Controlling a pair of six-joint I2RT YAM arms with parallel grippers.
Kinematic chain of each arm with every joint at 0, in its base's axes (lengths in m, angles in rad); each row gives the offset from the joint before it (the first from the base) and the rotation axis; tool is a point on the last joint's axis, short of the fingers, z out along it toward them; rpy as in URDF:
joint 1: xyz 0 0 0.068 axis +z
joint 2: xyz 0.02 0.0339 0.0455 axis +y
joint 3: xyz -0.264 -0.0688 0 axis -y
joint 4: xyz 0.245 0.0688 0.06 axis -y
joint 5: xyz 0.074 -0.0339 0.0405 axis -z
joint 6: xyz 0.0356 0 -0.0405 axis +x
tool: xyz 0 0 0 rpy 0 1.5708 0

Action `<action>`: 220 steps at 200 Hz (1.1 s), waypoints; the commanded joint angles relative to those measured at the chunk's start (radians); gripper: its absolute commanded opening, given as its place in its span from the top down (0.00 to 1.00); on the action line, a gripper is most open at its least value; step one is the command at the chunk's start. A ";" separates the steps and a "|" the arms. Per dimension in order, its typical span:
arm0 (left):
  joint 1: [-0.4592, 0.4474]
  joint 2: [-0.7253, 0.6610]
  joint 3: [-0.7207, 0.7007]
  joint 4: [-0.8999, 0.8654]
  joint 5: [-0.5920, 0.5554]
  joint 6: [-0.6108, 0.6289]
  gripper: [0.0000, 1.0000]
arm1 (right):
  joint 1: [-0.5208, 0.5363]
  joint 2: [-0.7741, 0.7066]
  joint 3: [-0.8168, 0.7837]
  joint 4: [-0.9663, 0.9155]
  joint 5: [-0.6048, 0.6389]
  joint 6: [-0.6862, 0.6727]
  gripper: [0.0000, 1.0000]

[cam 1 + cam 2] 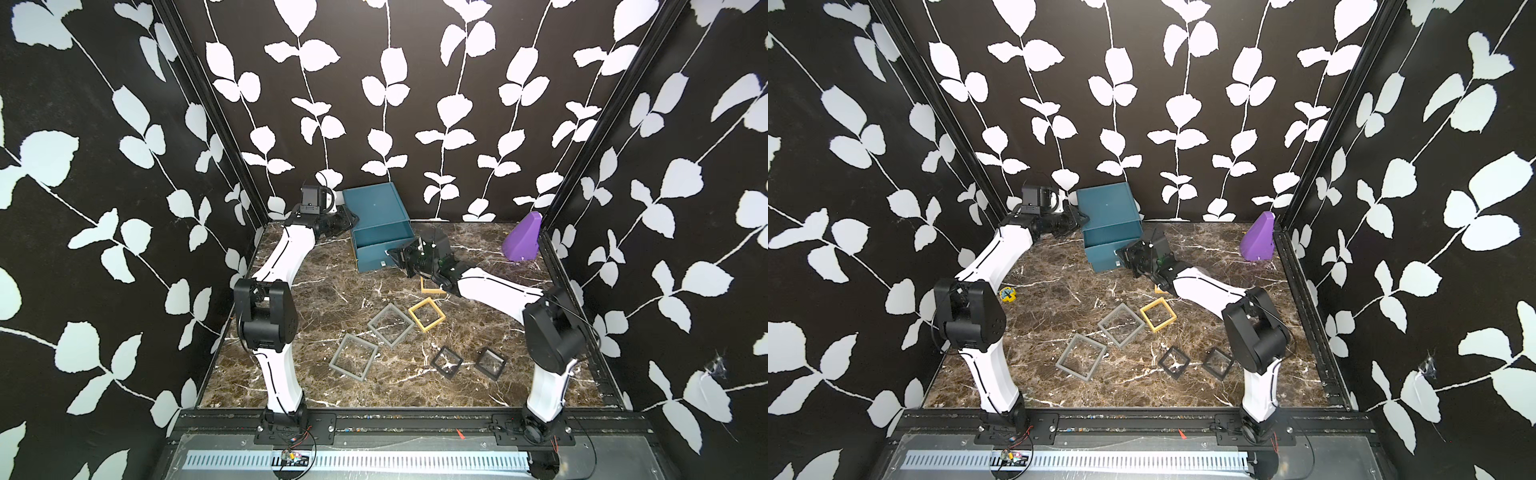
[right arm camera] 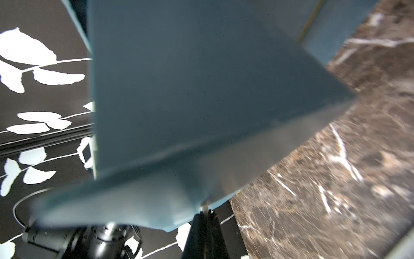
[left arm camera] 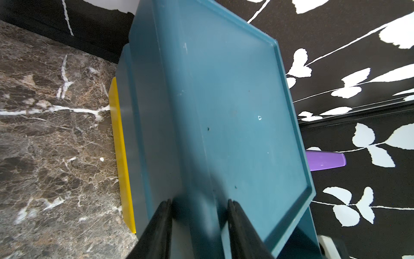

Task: Place the brooch boxes into the drawer by color
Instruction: Open the drawer in the storage box.

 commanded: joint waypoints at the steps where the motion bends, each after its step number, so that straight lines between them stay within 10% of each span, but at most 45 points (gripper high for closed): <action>1: -0.008 -0.002 0.006 -0.065 0.019 0.025 0.63 | 0.016 -0.075 -0.078 -0.020 -0.002 0.193 1.00; 122: -0.008 -0.009 0.004 -0.057 0.015 0.014 0.61 | 0.020 -0.162 -0.121 -0.147 0.004 0.185 1.00; 156: -0.008 -0.033 0.006 -0.062 0.008 0.016 0.54 | 0.019 -0.204 -0.094 -0.244 0.020 0.119 0.47; 220: -0.014 -0.203 -0.074 -0.077 -0.109 0.020 0.41 | -0.075 -0.406 -0.024 -0.656 0.132 -0.199 0.38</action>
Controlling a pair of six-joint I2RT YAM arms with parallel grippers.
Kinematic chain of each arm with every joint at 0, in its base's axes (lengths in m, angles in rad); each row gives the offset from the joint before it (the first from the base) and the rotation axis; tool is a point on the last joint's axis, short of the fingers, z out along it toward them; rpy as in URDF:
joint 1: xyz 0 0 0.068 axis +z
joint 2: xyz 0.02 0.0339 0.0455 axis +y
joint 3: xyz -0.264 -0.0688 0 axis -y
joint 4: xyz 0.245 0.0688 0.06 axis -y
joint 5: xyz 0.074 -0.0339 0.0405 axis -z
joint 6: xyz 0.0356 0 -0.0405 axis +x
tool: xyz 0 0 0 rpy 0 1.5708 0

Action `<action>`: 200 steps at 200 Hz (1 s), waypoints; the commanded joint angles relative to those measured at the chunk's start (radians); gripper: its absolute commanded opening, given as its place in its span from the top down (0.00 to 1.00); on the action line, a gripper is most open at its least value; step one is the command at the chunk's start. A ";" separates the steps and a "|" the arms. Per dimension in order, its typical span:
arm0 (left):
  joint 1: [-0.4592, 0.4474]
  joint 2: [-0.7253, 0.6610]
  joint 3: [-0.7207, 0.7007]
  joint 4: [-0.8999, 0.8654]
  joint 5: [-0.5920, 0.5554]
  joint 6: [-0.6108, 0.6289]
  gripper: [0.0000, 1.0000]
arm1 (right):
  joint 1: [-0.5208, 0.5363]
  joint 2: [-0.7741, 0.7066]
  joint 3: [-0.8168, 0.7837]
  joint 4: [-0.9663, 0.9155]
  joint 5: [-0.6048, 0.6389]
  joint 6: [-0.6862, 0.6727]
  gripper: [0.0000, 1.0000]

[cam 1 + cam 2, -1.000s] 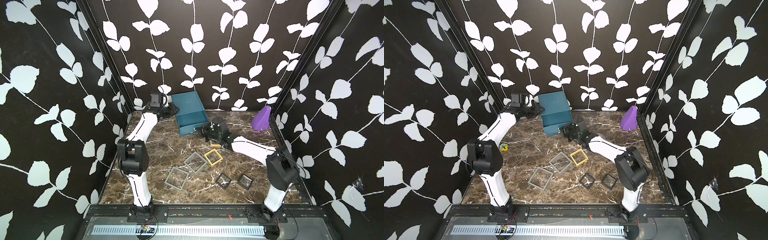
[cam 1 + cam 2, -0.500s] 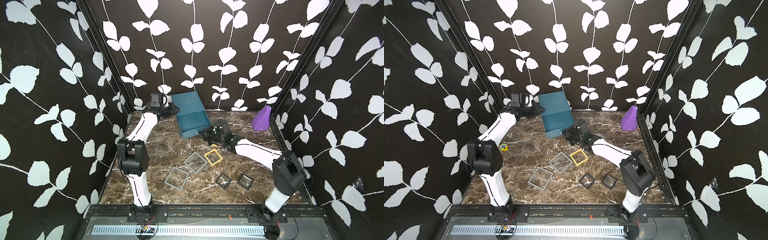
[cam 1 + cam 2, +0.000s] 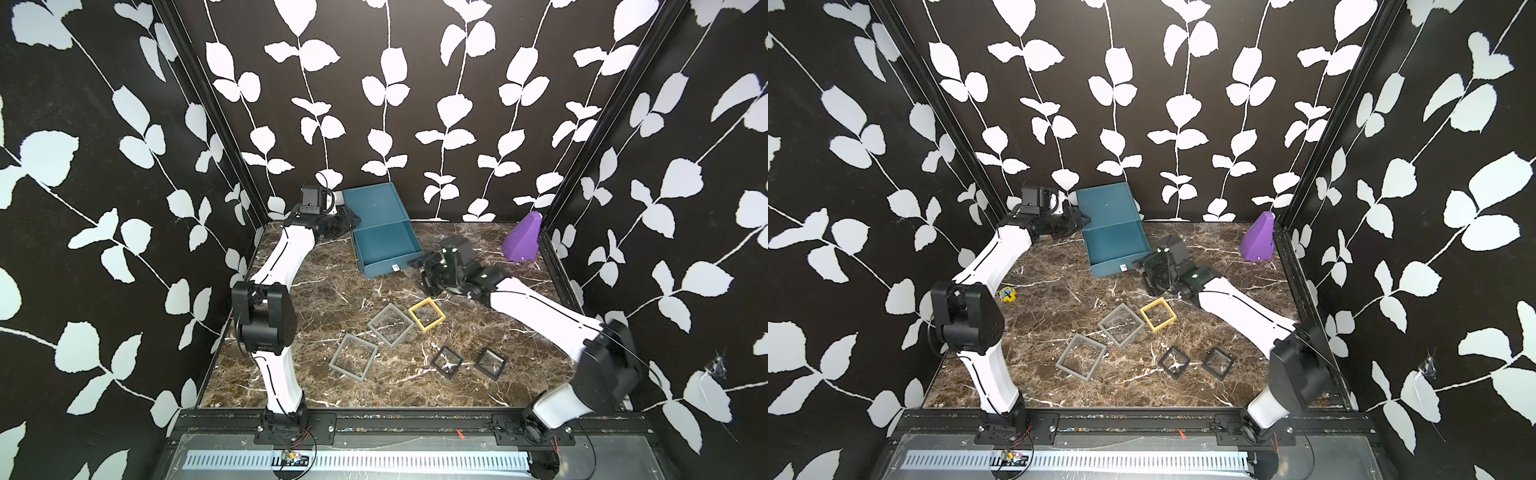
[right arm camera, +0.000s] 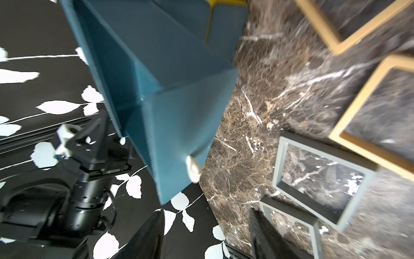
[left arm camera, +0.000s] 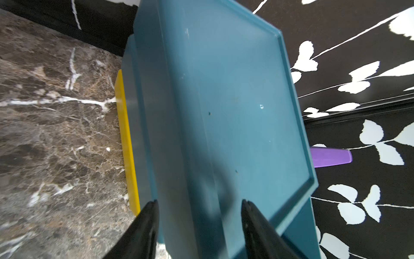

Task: Place the brooch boxes into the drawer by color
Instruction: Open the drawer in the storage box, then pick up the brooch box from the center of the board.

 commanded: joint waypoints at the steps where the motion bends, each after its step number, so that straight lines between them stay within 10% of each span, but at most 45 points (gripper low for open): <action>1: -0.007 -0.146 -0.047 -0.029 -0.073 0.010 0.41 | -0.050 -0.083 0.040 -0.176 0.070 -0.128 0.38; 87: -0.042 -0.501 -0.329 -0.133 -0.169 0.053 0.48 | -0.153 -0.031 0.148 -0.596 0.172 -0.599 0.56; 200: -0.174 -0.808 -0.723 -0.170 -0.173 0.022 0.51 | -0.152 0.284 0.101 -0.340 0.139 0.044 0.70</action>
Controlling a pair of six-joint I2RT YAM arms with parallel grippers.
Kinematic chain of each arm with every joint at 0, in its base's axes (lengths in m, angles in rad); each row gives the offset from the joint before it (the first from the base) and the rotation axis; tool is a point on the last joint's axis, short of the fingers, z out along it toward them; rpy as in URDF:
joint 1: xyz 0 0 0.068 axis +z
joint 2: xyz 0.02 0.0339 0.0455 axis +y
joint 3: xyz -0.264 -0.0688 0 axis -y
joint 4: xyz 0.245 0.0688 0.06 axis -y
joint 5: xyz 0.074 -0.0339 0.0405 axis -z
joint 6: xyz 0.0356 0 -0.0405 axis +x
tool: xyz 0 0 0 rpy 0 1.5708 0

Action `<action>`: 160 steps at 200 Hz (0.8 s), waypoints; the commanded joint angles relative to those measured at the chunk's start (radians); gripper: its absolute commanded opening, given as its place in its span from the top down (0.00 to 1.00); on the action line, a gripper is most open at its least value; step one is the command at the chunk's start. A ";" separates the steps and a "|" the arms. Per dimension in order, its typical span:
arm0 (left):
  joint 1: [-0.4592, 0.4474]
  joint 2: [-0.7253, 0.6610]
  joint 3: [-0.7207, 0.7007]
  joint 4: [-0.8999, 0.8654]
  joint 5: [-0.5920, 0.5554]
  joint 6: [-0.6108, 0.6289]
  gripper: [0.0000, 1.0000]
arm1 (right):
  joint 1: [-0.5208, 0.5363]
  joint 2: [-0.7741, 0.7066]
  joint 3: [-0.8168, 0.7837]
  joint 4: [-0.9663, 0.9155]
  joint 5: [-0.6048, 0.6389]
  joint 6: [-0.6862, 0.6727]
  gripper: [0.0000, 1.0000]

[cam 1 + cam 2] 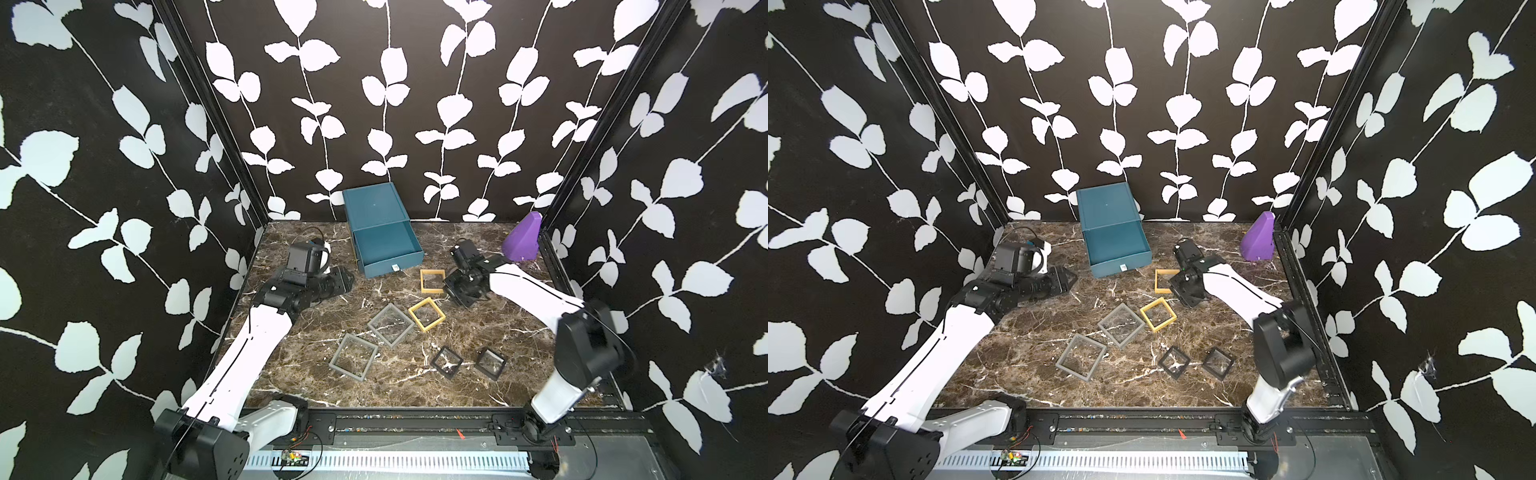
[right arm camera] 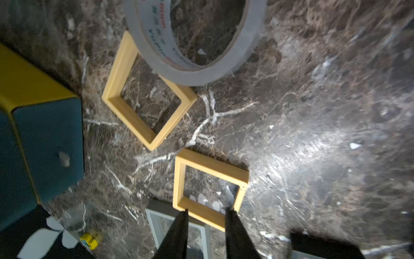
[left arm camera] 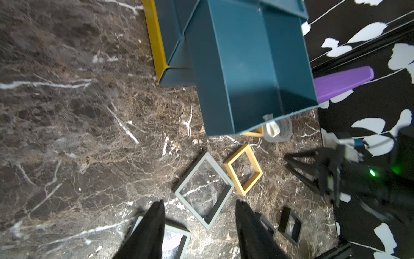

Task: Place the brooch boxes into the drawer by color
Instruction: Pick up the brooch box from the center of the board.

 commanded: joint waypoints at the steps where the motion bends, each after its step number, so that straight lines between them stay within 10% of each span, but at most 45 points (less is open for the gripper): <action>1: -0.011 -0.045 -0.049 0.003 0.006 0.016 0.51 | 0.004 0.050 0.055 0.065 0.029 0.211 0.70; 160: -0.016 -0.154 -0.182 0.212 0.206 0.060 0.46 | 0.000 0.244 0.103 0.213 0.042 0.448 0.64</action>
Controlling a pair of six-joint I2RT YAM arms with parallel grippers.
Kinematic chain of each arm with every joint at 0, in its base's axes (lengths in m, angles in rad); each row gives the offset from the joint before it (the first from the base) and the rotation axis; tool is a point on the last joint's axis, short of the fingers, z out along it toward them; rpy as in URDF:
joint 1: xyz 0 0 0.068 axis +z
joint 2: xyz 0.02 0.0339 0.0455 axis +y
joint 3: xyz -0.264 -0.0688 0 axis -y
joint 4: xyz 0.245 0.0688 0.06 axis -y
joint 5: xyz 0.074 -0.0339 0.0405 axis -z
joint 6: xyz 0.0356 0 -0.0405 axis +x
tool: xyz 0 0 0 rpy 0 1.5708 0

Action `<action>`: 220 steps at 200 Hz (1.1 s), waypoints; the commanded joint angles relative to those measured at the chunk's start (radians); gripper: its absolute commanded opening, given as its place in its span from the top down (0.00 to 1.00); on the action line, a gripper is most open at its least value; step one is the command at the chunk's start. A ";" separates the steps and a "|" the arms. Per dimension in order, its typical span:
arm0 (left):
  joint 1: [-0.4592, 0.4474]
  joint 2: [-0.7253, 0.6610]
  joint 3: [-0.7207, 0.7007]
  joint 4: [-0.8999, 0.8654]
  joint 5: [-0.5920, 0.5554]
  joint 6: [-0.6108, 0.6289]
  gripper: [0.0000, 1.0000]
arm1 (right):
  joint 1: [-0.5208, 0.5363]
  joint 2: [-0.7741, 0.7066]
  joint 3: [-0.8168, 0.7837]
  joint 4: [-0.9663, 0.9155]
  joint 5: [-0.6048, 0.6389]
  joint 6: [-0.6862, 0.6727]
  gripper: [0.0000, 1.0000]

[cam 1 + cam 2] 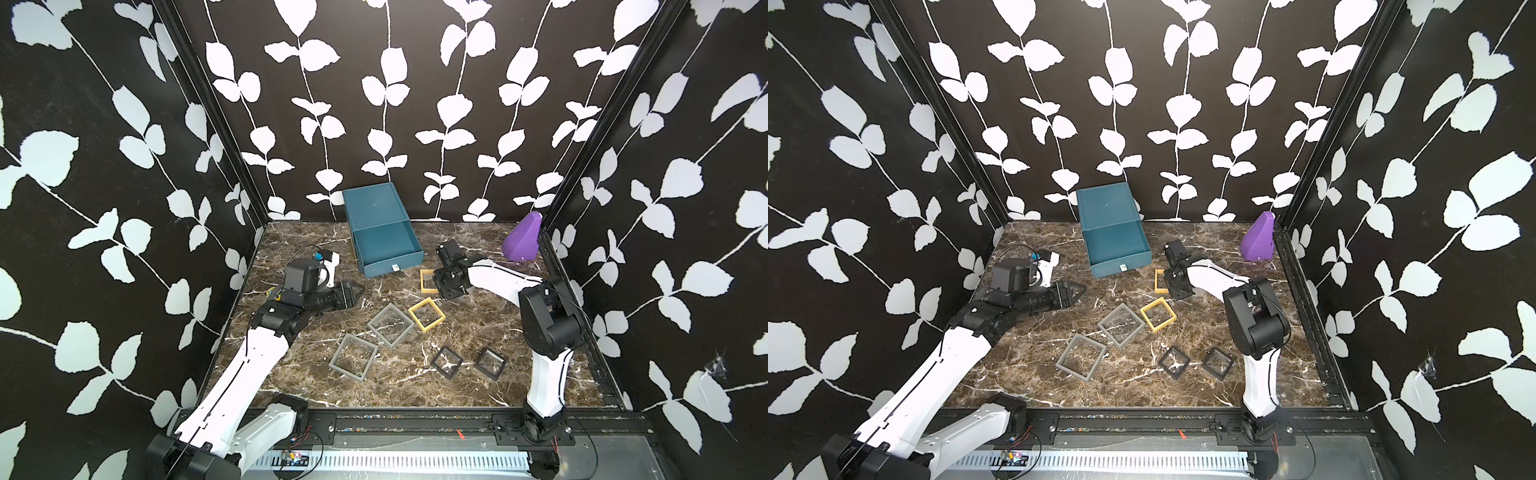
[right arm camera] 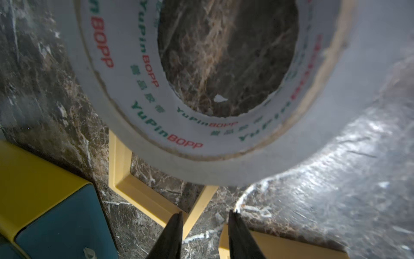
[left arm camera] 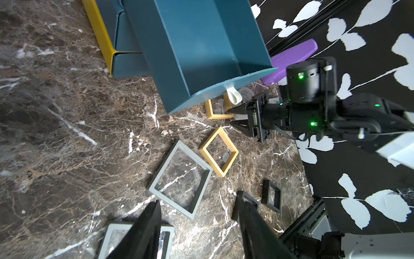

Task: Place the brooch boxes into the drawer by color
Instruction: Pick up the brooch box from the center of the board.

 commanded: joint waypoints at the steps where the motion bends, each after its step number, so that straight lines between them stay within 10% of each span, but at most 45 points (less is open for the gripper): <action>1: -0.005 -0.031 -0.017 0.045 0.020 0.005 0.46 | 0.000 0.021 0.023 0.024 -0.016 0.168 0.64; 220: -0.584 0.234 0.281 -0.047 -0.445 0.261 0.44 | -0.008 0.040 0.005 0.001 -0.027 0.201 0.69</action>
